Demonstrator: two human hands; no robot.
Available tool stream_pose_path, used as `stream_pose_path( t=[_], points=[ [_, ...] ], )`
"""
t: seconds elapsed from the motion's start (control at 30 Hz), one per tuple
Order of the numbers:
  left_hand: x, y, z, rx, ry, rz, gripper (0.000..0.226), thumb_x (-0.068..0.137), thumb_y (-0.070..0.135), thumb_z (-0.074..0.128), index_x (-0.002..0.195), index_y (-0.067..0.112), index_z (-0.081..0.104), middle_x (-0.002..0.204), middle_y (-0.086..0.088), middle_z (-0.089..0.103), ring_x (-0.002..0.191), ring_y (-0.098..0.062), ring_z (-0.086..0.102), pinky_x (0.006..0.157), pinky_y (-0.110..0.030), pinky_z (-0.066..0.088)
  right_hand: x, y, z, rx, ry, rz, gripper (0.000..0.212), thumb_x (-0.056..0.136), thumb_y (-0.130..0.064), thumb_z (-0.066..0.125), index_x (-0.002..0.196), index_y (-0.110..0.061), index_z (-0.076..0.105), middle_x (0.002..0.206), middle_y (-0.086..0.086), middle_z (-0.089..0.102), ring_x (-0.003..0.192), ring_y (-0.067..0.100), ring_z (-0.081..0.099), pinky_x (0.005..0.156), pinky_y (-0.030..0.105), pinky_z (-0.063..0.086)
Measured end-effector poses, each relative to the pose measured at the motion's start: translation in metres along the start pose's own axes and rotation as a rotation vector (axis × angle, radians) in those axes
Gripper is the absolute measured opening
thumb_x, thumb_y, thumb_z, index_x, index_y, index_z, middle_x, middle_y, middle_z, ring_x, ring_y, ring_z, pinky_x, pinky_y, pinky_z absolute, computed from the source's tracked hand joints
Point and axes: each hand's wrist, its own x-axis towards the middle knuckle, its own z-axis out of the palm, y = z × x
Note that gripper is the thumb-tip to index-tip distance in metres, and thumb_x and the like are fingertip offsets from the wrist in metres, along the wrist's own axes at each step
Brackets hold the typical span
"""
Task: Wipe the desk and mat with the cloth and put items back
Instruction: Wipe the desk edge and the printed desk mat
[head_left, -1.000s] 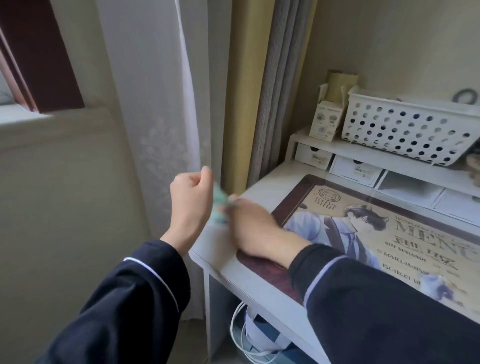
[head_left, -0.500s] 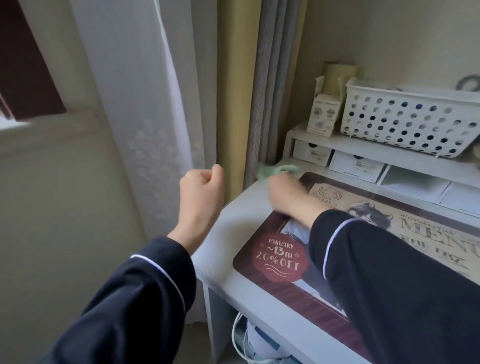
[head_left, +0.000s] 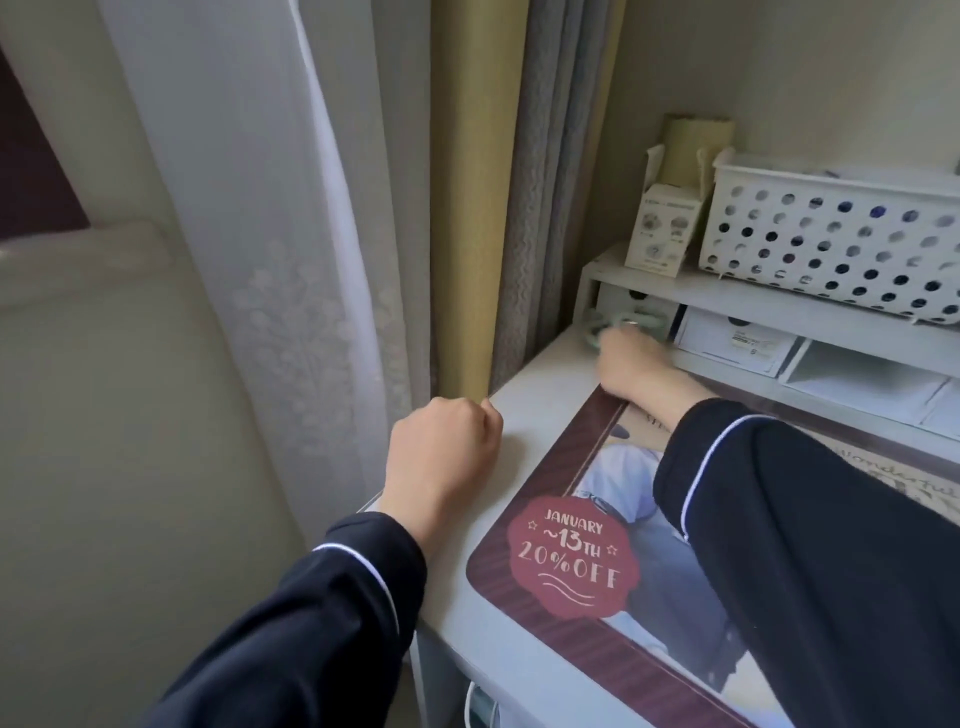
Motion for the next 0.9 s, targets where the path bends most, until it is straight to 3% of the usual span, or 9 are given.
stream_pose_path(
  t=[0.13,0.2,0.27,0.33,0.43,0.6,0.67,0.8,0.9],
  points=[
    [0.000,-0.002,0.004,0.011,-0.002,0.001,0.048,0.093,0.029,0.041,0.052,0.012,0.024,0.057,-0.009,0.049,0.056,-0.034,0.039,0.055,-0.031,0.029,-0.049,-0.049,0.012,0.144,-0.047,-0.712,0.029,0.090,-0.019,0.040,0.111,-0.034,0.054,0.099,0.003,0.055,0.094,0.028,0.058,0.066,0.035,0.043],
    [0.001,-0.003,0.005,0.019,-0.017,-0.013,0.046,0.091,0.030,0.041,0.052,0.012,0.025,0.055,-0.005,0.043,0.057,-0.033,0.038,0.056,-0.031,0.029,-0.047,-0.036,0.005,0.158,-0.086,-0.819,0.028,0.088,-0.022,0.038,0.107,-0.032,0.055,0.106,0.001,0.056,0.097,0.022,0.056,0.071,0.034,0.043],
    [0.001,-0.002,0.005,0.017,-0.033,-0.036,0.046,0.091,0.029,0.039,0.051,0.010,0.026,0.051,-0.001,0.031,0.052,-0.034,0.035,0.055,-0.031,0.027,-0.018,-0.006,0.000,0.003,0.000,-0.675,0.024,0.089,-0.012,0.041,0.099,-0.020,0.061,0.104,0.006,0.055,0.096,0.028,0.058,0.070,0.031,0.042],
    [0.002,0.000,0.004,0.002,-0.039,-0.055,0.044,0.089,0.026,0.038,0.050,0.009,0.026,0.049,-0.001,0.030,0.044,-0.027,0.031,0.053,-0.032,0.026,0.011,0.026,-0.005,-0.155,0.056,-0.312,0.025,0.090,-0.004,0.043,0.106,-0.013,0.061,0.103,0.012,0.057,0.093,0.032,0.059,0.071,0.033,0.047],
    [0.001,0.000,0.003,-0.012,-0.043,-0.065,0.042,0.087,0.024,0.038,0.050,0.008,0.025,0.048,-0.003,0.031,0.042,-0.019,0.026,0.052,-0.032,0.027,0.029,0.027,-0.004,-0.089,-0.004,0.071,0.028,0.088,-0.002,0.044,0.111,-0.003,0.060,0.105,0.017,0.057,0.089,0.033,0.058,0.069,0.034,0.048],
    [0.001,-0.001,0.004,-0.007,-0.039,-0.056,0.044,0.089,0.026,0.038,0.050,0.009,0.025,0.048,-0.003,0.032,0.042,-0.021,0.026,0.051,-0.032,0.025,0.019,-0.028,0.005,0.045,-0.036,-0.476,0.034,0.093,-0.006,0.042,0.119,-0.014,0.061,0.101,0.013,0.057,0.083,0.028,0.055,0.065,0.030,0.037],
    [0.001,-0.001,0.005,-0.003,-0.035,-0.046,0.045,0.089,0.026,0.038,0.050,0.008,0.026,0.048,-0.003,0.032,0.042,-0.021,0.026,0.051,-0.032,0.026,0.023,-0.004,-0.002,-0.049,0.040,-0.398,0.039,0.093,-0.006,0.044,0.128,-0.018,0.056,0.110,0.012,0.057,0.092,0.030,0.058,0.069,0.033,0.043],
    [0.002,-0.002,0.005,-0.002,-0.027,-0.032,0.044,0.089,0.025,0.038,0.051,0.007,0.028,0.049,-0.005,0.035,0.042,-0.023,0.029,0.051,-0.031,0.025,0.016,0.039,-0.011,-0.232,0.032,0.087,0.040,0.088,-0.003,0.048,0.128,-0.008,0.050,0.125,0.018,0.052,0.111,0.037,0.055,0.084,0.042,0.048],
    [0.002,-0.001,0.004,-0.008,-0.028,-0.030,0.045,0.090,0.027,0.037,0.051,0.007,0.028,0.050,-0.004,0.034,0.048,-0.032,0.035,0.053,-0.032,0.028,-0.003,0.010,-0.010,-0.089,0.040,-0.027,0.033,0.089,0.000,0.046,0.119,-0.006,0.056,0.115,0.017,0.057,0.099,0.034,0.059,0.076,0.038,0.051]
  ],
)
